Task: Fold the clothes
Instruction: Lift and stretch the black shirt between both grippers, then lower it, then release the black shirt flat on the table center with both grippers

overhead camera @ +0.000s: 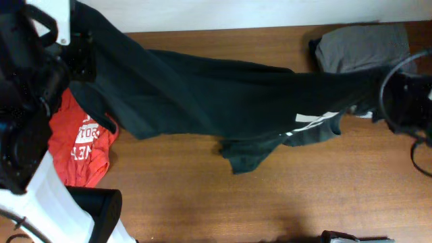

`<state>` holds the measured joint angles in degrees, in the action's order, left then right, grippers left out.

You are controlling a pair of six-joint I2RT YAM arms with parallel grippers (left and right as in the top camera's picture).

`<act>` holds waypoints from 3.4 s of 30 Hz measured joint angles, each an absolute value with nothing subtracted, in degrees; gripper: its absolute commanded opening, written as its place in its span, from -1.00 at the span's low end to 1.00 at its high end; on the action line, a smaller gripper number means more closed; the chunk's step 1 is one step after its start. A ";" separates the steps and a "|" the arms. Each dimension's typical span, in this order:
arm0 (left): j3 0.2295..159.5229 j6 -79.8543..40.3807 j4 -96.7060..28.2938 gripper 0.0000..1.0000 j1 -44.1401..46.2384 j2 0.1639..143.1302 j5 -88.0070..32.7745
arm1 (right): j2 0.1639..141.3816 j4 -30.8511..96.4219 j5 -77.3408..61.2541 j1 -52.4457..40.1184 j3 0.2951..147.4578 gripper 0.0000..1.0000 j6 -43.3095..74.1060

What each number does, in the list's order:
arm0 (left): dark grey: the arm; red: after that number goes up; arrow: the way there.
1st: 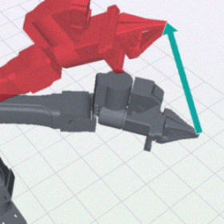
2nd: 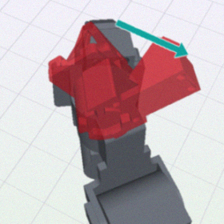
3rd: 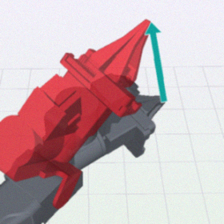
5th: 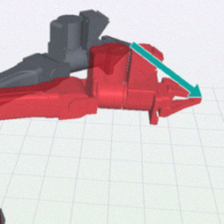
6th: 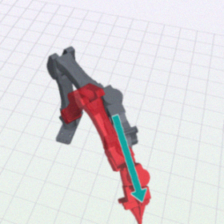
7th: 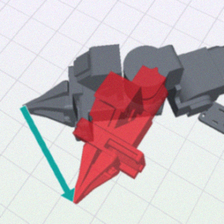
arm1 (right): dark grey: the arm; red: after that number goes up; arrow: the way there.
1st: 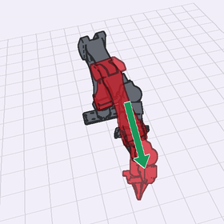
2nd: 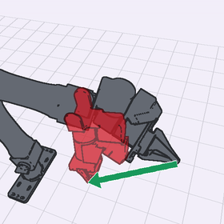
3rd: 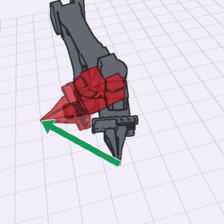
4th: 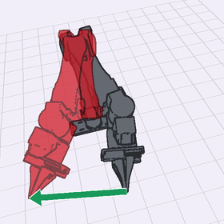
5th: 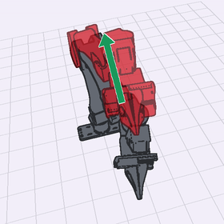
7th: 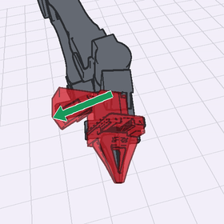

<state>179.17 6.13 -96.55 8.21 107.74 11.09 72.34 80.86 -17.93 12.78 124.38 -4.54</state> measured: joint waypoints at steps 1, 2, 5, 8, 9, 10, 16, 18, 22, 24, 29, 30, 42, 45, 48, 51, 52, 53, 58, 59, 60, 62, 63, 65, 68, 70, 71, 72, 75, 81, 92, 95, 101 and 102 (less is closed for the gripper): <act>179.17 6.13 -96.36 -0.99 8.21 107.70 11.42 | 71.90 80.75 -17.61 12.78 124.55 -0.92 -4.56; 179.17 6.13 -96.07 -0.99 8.21 107.74 11.57 | 71.81 80.58 -17.45 12.78 124.68 -0.92 -4.49; 179.02 6.13 -94.32 -0.99 8.21 108.77 12.34 | 72.99 79.66 -17.08 12.78 124.84 -0.92 -4.60; 178.32 6.11 -91.96 -0.99 8.21 110.87 13.02 | 77.10 76.58 -17.28 12.78 124.84 -0.92 -5.04; 178.08 6.13 -91.22 -0.98 8.21 111.66 13.17 | 78.00 75.90 -17.39 12.78 124.84 -0.92 -5.15; 177.73 6.13 -89.97 -0.99 8.21 112.97 13.32 | 80.20 73.60 -17.76 12.78 124.84 -0.92 -5.41; 174.91 6.13 -72.69 -0.99 7.75 124.03 13.87 | 93.23 52.49 -22.55 12.78 124.14 -0.92 -6.22; 174.76 6.07 -60.10 -0.99 7.46 127.90 13.85 | 96.62 39.83 -24.60 12.67 124.07 -0.93 -5.52; 174.01 5.93 -48.80 -0.99 7.07 132.90 13.93 | 99.13 29.74 -26.22 12.32 123.94 -0.92 -3.20; 173.86 5.93 -46.50 -0.99 7.09 133.67 13.91 | 99.20 28.16 -26.72 12.27 124.01 -0.92 -2.70; 174.10 5.91 -52.80 -0.99 7.09 132.42 13.93 | 98.94 36.38 -27.40 12.27 125.10 -0.92 -2.50; 174.34 5.89 -56.27 -0.99 7.09 132.27 13.91 | 98.94 40.75 -27.35 12.27 125.32 -0.92 -3.01; 170.34 4.40 -96.55 -0.99 7.07 131.98 13.30 | 102.24 77.95 -27.31 12.27 125.38 -0.92 -9.04; 164.57 3.68 -96.64 -0.99 7.05 131.98 11.38 | 105.34 82.30 -27.18 12.27 125.29 -0.92 -10.98; 157.38 3.18 -96.57 -0.99 7.05 131.98 9.54 | 107.13 84.38 -26.83 12.27 123.20 -0.92 -12.84; 149.34 2.28 -96.55 -0.99 7.05 132.00 8.16 | 107.39 85.27 -26.59 12.27 119.81 -0.92 -14.26; 146.98 2.07 -96.49 -0.99 7.05 132.00 7.66 | 107.39 85.41 -26.52 12.27 118.72 -0.92 -14.57; 145.03 1.87 -96.49 -0.99 7.05 132.00 7.25 | 107.39 85.45 -26.44 12.27 117.73 -0.92 -14.85; 140.84 0.75 -96.44 -0.99 7.05 132.00 5.96 | 107.42 85.49 -26.39 12.27 113.12 -0.92 -15.35; 140.81 0.49 -96.47 -0.99 7.05 132.00 5.67 | 107.44 85.67 -26.35 12.27 112.36 -0.92 -15.46; 140.81 0.30 -96.47 -0.99 7.05 132.00 5.23 | 107.44 86.21 -26.22 12.27 111.92 -0.92 -15.46; 140.81 0.10 -96.51 -0.99 7.05 132.00 4.01 | 107.44 87.33 -26.17 12.27 111.61 -0.92 -15.49; 140.81 0.08 -96.51 -0.99 7.05 132.00 3.18 | 107.44 88.25 -26.15 12.27 111.61 -0.92 -15.46; 140.81 -0.08 -96.51 -0.99 7.05 132.00 2.00 | 107.44 89.49 -25.98 12.27 111.61 -0.92 -15.46; 140.81 -0.10 -96.53 -0.99 7.11 131.98 0.80 | 107.31 91.44 -25.32 12.27 111.55 -0.92 -15.49; 140.33 -0.12 -96.47 -0.99 7.33 131.66 0.27 | 106.78 91.98 -24.69 12.27 111.46 -0.92 -15.49; 139.24 -0.12 -96.51 -0.99 7.46 131.00 -0.01 | 106.21 92.29 -24.40 12.27 111.46 -0.92 -15.44; 138.08 -0.27 -96.44 -0.99 7.62 130.23 -0.14 | 105.51 92.60 -24.08 12.27 111.46 -0.92 -15.42; 133.25 -0.73 -96.44 -0.99 8.16 126.98 -0.30 | 103.92 93.30 -22.96 12.27 111.46 -0.92 -14.92; 119.46 -1.80 -94.48 -0.99 9.52 119.11 -0.71 | 101.03 93.86 -21.87 12.27 107.09 -0.92 -13.87; 95.46 -3.09 -88.01 -0.99 12.71 113.12 -1.52 | 99.26 87.99 -20.32 12.27 83.13 -0.92 -11.81; 90.65 -3.09 -85.43 -0.99 13.87 113.12 -2.37 | 99.15 86.46 -18.57 12.27 79.09 -0.92 -10.02; 81.80 -3.77 -81.32 -0.99 17.58 113.03 -3.11 | 99.15 85.06 -14.68 12.27 75.88 -0.92 -6.50; 80.03 -4.05 -80.62 -0.99 18.17 113.03 -3.05 | 99.15 84.82 -13.98 12.27 75.85 -0.92 -5.87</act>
